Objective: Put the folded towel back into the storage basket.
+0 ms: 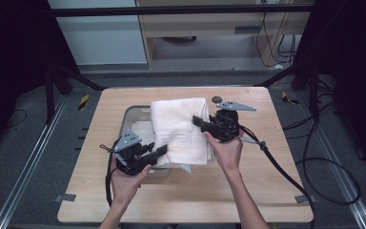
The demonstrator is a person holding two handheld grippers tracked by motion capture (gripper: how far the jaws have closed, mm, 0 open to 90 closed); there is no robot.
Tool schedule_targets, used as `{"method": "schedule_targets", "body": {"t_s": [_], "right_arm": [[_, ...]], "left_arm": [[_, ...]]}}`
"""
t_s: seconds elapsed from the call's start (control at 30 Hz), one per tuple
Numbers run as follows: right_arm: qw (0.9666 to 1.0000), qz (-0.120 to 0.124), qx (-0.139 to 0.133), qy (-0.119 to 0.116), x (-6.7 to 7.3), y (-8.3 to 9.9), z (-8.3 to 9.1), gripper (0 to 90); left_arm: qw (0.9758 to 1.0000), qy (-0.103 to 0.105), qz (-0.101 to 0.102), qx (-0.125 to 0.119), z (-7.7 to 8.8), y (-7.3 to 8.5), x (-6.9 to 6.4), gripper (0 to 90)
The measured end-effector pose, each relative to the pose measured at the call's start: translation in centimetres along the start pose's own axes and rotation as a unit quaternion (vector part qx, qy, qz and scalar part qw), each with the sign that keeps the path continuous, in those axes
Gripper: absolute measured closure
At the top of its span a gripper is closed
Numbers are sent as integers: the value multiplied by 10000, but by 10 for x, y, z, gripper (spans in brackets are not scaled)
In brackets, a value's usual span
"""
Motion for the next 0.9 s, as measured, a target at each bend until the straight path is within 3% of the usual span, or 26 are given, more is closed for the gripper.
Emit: {"method": "schedule_targets", "body": {"t_s": [0.33, 0.9], "right_arm": [[9999, 67, -77, -21, 12, -14, -15, 626], [10000, 83, -15, -33, 30, -24, -49, 625]], "left_arm": [[9998, -112, 75, -163, 12, -7, 15, 669], [9989, -313, 274, -201, 24, -12, 46, 669]]}}
Point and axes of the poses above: each handheld gripper's, and its own axes: z roughly backward along the jaws, y roughly out of its underside, x roughly to its left, the point moved 5 cm from there along -z, roughly forward along the jaws, and after that the axes turned 13 degrees about z, right-handed, at the moved point
